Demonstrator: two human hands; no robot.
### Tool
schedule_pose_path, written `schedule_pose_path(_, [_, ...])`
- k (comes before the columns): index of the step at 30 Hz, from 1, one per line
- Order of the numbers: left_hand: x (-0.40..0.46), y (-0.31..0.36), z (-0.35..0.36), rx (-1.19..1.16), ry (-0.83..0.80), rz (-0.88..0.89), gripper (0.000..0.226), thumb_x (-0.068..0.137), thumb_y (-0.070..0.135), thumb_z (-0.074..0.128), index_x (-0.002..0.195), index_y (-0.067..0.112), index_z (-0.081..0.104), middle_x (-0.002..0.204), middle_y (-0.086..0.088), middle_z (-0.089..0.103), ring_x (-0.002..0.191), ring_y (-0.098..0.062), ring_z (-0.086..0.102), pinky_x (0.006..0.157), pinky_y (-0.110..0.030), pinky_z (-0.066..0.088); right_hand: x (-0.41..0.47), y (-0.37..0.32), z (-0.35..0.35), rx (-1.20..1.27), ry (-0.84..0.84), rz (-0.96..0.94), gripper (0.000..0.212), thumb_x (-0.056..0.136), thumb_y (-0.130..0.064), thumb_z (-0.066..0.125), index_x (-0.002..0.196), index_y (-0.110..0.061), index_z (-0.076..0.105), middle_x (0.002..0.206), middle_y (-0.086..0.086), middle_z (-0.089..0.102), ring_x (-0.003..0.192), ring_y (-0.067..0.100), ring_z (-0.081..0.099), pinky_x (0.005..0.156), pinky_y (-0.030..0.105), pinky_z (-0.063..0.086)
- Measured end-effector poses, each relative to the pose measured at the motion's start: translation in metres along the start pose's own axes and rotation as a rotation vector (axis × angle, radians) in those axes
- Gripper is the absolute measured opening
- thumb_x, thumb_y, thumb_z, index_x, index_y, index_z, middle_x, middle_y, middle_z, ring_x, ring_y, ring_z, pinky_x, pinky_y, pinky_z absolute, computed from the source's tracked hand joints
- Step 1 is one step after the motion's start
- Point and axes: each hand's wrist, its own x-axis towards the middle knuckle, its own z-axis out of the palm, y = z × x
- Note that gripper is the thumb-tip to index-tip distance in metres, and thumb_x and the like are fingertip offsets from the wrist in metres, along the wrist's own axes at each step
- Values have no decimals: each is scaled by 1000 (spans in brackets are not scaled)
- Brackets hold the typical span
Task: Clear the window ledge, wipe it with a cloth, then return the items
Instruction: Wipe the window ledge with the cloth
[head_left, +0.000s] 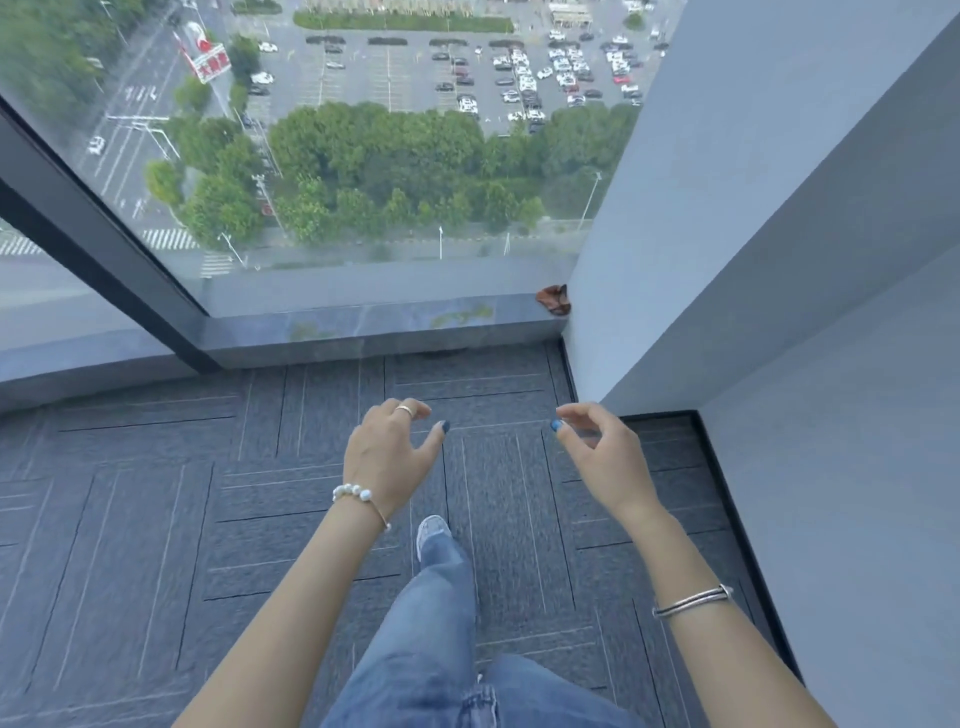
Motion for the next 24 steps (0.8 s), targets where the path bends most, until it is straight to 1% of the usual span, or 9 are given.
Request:
schedule_pose_path(2, [41, -1, -1, -6, 3, -4, 34, 89, 39, 55, 111, 14, 61, 112, -2, 64, 108, -21, 55, 90, -36, 45, 36, -10, 5, 17, 20, -4, 17, 91, -22, 59, 107, -18, 64, 107, -7, 64, 95, 0, 56, 75, 3, 40])
schedule_pose_path(4, [80, -1, -3, -6, 7, -7, 32, 89, 37, 55, 110, 14, 61, 112, -3, 64, 107, -23, 55, 89, -36, 44, 72, -19, 8, 25, 31, 0, 16, 91, -23, 58, 107, -20, 63, 105, -9, 63, 92, -5, 55, 71, -1, 40])
schedule_pose_path(6, [116, 0, -5, -1, 10, -17, 32, 90, 37, 55, 110, 14, 62, 112, -3, 64, 107, -24, 54, 88, -36, 44, 107, -28, 10, 27, 32, -3, 17, 91, -23, 58, 107, -20, 63, 104, -10, 63, 92, -7, 54, 73, 1, 41])
schedule_pose_path(9, [164, 2, -6, 2, 3, -31, 35, 89, 41, 55, 110, 14, 62, 111, -4, 64, 108, -25, 54, 90, -40, 45, 156, -34, 13, 15, 37, 4, 17, 91, -23, 58, 106, -18, 64, 103, -9, 63, 94, -1, 55, 78, 9, 42])
schedule_pose_path(11, [193, 3, -3, -4, -1, -30, 37, 88, 43, 55, 110, 14, 62, 110, -4, 64, 107, -24, 54, 91, -40, 45, 186, -35, 16, 8, 32, 9, 17, 91, -23, 58, 106, -17, 64, 103, -8, 63, 94, 0, 55, 76, 6, 40])
schedule_pose_path(15, [240, 2, 7, -16, 4, -57, 37, 88, 44, 55, 110, 14, 62, 112, -2, 64, 109, -23, 54, 93, -40, 44, 240, -32, 22, -12, -12, 19, 17, 91, -23, 58, 106, -18, 64, 103, -8, 63, 90, -6, 54, 72, 2, 37])
schedule_pose_path(20, [281, -4, 32, -4, -25, -107, 38, 88, 44, 55, 110, 14, 62, 110, -3, 63, 107, -24, 54, 91, -40, 45, 296, -18, 28, -10, -67, 29, 15, 91, -24, 58, 105, -20, 64, 106, -7, 64, 93, -6, 54, 76, 6, 38])
schedule_pose_path(24, [300, -5, 52, -20, 5, -194, 35, 88, 41, 57, 109, 15, 63, 110, -3, 63, 107, -24, 54, 91, -39, 44, 330, -8, 35, -11, -109, 47, 15, 91, -23, 58, 105, -20, 64, 107, -6, 64, 94, 1, 56, 76, 9, 41])
